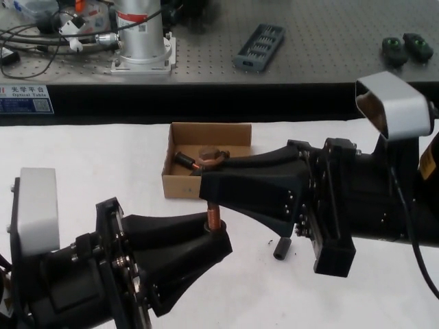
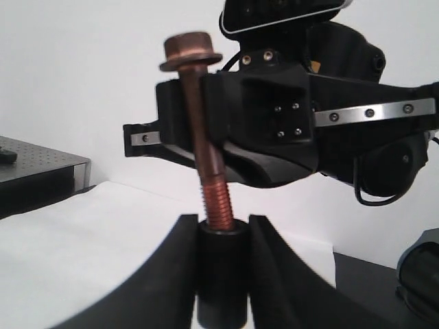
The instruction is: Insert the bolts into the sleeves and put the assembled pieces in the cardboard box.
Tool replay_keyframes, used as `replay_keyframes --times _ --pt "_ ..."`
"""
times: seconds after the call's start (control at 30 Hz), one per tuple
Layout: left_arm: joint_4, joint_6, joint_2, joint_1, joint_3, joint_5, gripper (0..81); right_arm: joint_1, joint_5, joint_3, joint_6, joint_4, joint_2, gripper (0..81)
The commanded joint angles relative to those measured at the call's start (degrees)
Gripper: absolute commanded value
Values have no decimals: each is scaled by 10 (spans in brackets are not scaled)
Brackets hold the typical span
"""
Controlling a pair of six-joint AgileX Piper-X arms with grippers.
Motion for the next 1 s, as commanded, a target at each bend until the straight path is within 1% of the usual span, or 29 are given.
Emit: replay_keyframes --times 0.0,0.1,0.17,0.23,0.3,0.33,0.37,0.53,0.67,0.8,0.83,0.97 --pt "-39 -5 -7 2 -10 -8 6 1 -2 2 -5 28 2 22" --pt "-39 -5 -7 2 -10 -9 6 1 -2 2 -19 43 2 24" --pt "-39 -5 -7 2 -10 -13 6 1 -2 2 -21 47 2 57" --pt "-39 -5 -7 2 -10 -15 6 1 -2 2 -21 48 2 155" --pt "-39 -5 -7 2 -10 -17 6 1 -2 2 -21 54 2 293" --pt "-39 -5 -7 2 -10 -20 6 1 -1 2 -21 57 2 332" --pt "-39 -5 -7 2 -10 -22 6 1 3 2 -21 62 2 354" --pt "-39 -5 -7 2 -10 -24 6 1 6 2 -33 65 2 313" --pt "-37 -5 -7 2 -10 -29 6 1 6 2 -41 64 2 315" --pt "-24 -5 -7 2 -10 -38 6 1 6 2 -41 47 2 351" --pt "-15 -5 -7 2 -10 -41 6 1 6 2 -39 36 2 349" --pt "1 8 -7 2 -10 -52 6 1 5 2 -10 2 2 349"
